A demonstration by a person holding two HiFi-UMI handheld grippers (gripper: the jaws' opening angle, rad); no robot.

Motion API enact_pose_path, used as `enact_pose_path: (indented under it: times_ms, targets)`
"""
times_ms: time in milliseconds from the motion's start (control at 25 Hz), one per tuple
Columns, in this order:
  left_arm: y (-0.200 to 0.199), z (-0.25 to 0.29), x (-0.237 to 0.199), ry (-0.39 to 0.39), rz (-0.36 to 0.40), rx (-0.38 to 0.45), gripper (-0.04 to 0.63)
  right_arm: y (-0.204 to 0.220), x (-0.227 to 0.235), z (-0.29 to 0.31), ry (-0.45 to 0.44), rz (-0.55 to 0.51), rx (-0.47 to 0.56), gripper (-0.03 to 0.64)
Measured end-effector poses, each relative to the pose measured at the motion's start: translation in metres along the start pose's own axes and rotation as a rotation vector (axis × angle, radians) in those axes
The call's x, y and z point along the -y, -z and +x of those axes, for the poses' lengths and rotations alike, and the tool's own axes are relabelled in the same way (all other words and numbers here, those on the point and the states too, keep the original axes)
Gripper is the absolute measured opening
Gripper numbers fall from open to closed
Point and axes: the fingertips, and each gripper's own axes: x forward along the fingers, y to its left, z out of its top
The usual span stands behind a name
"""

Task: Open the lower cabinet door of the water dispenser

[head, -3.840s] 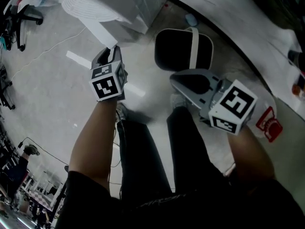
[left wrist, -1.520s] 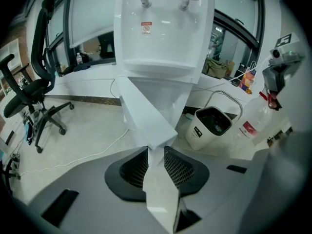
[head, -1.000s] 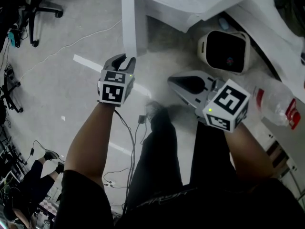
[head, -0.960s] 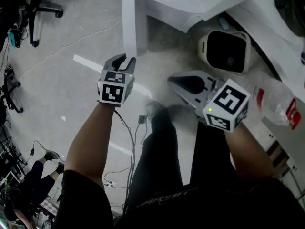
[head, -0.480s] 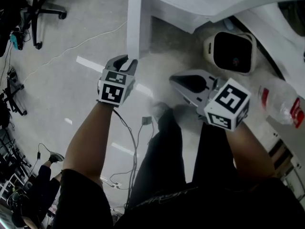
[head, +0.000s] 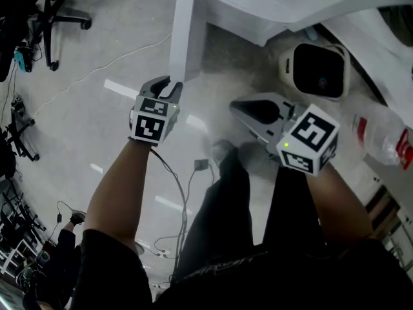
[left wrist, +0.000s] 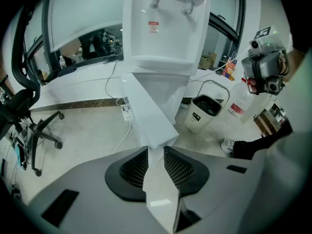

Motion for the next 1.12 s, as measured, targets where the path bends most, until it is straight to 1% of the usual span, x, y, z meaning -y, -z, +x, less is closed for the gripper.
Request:
enact_pose_path:
  times_ms: [360, 920, 1120]
  targets:
    - [0.008, -0.007, -0.022, -0.016, 0.025, -0.011, 0.092, -0.003, -0.008, 0.013, 0.005, 0.005, -0.001, 0.014]
    - [0.018, -0.014, -0.063, -0.088, 0.008, -0.031, 0.083, -0.006, -0.009, 0.023, 0.022, 0.005, -0.007, 0.014]
    - [0.022, -0.018, -0.083, -0.131, -0.017, -0.045, 0.075, -0.007, -0.009, 0.024, 0.025, 0.004, -0.005, 0.014]
